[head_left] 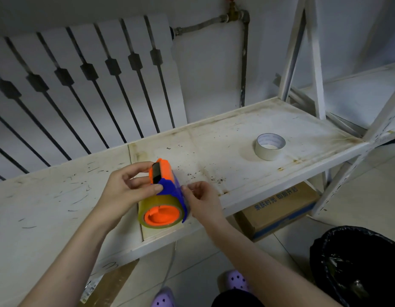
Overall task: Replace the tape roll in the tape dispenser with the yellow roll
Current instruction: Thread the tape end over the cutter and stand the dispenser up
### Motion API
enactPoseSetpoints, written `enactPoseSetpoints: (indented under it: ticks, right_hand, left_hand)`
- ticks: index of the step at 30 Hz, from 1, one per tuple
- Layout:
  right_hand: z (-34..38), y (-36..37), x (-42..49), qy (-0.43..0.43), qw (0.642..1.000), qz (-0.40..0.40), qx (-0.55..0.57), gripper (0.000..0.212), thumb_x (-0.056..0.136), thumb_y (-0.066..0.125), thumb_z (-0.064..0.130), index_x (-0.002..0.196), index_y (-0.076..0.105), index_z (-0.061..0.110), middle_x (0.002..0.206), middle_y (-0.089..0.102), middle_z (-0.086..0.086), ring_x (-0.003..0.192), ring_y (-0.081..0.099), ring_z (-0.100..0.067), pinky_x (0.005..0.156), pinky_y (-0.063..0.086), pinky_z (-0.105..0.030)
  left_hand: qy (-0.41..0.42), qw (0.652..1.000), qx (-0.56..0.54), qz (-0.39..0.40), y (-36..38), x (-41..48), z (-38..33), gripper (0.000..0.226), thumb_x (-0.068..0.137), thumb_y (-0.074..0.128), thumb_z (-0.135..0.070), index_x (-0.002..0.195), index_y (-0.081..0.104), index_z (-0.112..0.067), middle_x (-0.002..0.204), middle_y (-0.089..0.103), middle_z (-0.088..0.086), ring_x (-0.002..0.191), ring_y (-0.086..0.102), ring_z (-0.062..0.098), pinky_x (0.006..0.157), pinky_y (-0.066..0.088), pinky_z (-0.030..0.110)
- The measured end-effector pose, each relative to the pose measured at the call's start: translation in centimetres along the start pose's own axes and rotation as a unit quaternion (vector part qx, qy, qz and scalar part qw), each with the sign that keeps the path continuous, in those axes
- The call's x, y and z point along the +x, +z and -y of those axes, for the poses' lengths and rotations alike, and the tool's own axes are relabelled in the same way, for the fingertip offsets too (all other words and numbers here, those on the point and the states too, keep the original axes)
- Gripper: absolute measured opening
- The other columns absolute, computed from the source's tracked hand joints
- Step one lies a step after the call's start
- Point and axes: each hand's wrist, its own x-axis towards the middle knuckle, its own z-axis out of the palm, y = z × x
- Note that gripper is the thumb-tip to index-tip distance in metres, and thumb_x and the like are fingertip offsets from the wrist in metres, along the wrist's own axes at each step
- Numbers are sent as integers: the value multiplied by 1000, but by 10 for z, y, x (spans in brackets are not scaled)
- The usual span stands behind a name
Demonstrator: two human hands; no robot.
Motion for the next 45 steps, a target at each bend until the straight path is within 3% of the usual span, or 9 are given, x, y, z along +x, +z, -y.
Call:
enactPoseSetpoints:
  ticks: [4, 7, 13, 17, 23, 29, 32, 37, 45]
  right_hand:
    - [-3, -17, 0, -71, 981, 178, 27, 66, 70, 67, 22, 131, 40, 23, 130, 47, 9, 123, 46, -8, 101, 43, -32]
    - [-10, -20, 5, -83, 965, 248, -8, 74, 72, 73, 21, 135, 35, 24, 138, 43, 4, 128, 44, -13, 104, 43, -37]
    - [-10, -27, 17, -88, 975, 203, -13, 50, 72, 77, 16, 117, 56, 19, 115, 61, -6, 103, 65, -19, 79, 58, -29]
    - [-5, -22, 21, -83, 983, 147, -70, 37, 75, 74, 15, 109, 60, 21, 101, 64, 4, 91, 68, -19, 75, 59, -30]
    - [-5, -10, 27, -94, 964, 129, -211, 57, 68, 78, 30, 120, 56, 21, 100, 62, 8, 91, 64, -15, 80, 57, -32]
    - [7, -21, 41, -96, 960, 55, -255, 6, 73, 67, 13, 78, 63, 10, 63, 57, 1, 59, 51, -12, 55, 41, -25]
    - [21, -39, 58, -89, 949, 6, -302, 14, 77, 66, 20, 83, 66, 8, 68, 60, -5, 62, 56, -19, 51, 44, -26]
    - [36, -60, 83, -49, 918, -57, -390, 25, 80, 63, 23, 65, 46, 13, 56, 45, 0, 51, 42, -13, 45, 26, -23]
    - [22, -37, 72, -31, 910, -27, -412, 19, 85, 59, 24, 76, 50, 10, 62, 47, -3, 54, 45, -16, 44, 30, -21]
  left_hand:
    - [-30, 995, -49, -78, -10, 5, 13, 68, 49, 82, -33, 113, 67, -12, 111, 70, 8, 94, 69, 20, 71, 58, 24]
    - [-67, 986, -110, -106, -8, 5, 16, 62, 60, 81, -23, 118, 65, -9, 110, 70, 10, 93, 69, 18, 69, 59, 23]
    - [-136, 958, -205, -149, 2, 9, 19, 39, 65, 78, -26, 100, 70, -8, 88, 74, 7, 91, 66, 25, 85, 55, 38]
    - [-169, 950, -198, -174, 11, 19, 17, 38, 79, 71, -30, 108, 69, -6, 98, 73, 9, 94, 68, 26, 88, 54, 37]
    - [-194, 952, -181, -153, 10, 23, 20, 51, 79, 70, -39, 117, 65, -6, 111, 71, 16, 100, 69, 29, 92, 53, 40]
    - [-221, 948, -127, -189, 8, 15, 26, 20, 85, 65, -37, 81, 58, -18, 95, 62, 4, 97, 58, 23, 89, 43, 34]
    - [-228, 953, -75, -183, 8, 7, 30, 8, 88, 63, -27, 89, 62, -19, 102, 64, 3, 103, 59, 21, 86, 44, 31]
    - [-215, 968, -17, -130, 16, 3, 26, 7, 89, 61, -20, 93, 67, -20, 106, 66, 1, 100, 61, 15, 95, 44, 35]
    - [-212, 969, 16, -125, 17, 1, 21, 9, 90, 58, -18, 94, 66, -19, 103, 65, 2, 99, 60, 16, 86, 46, 31]
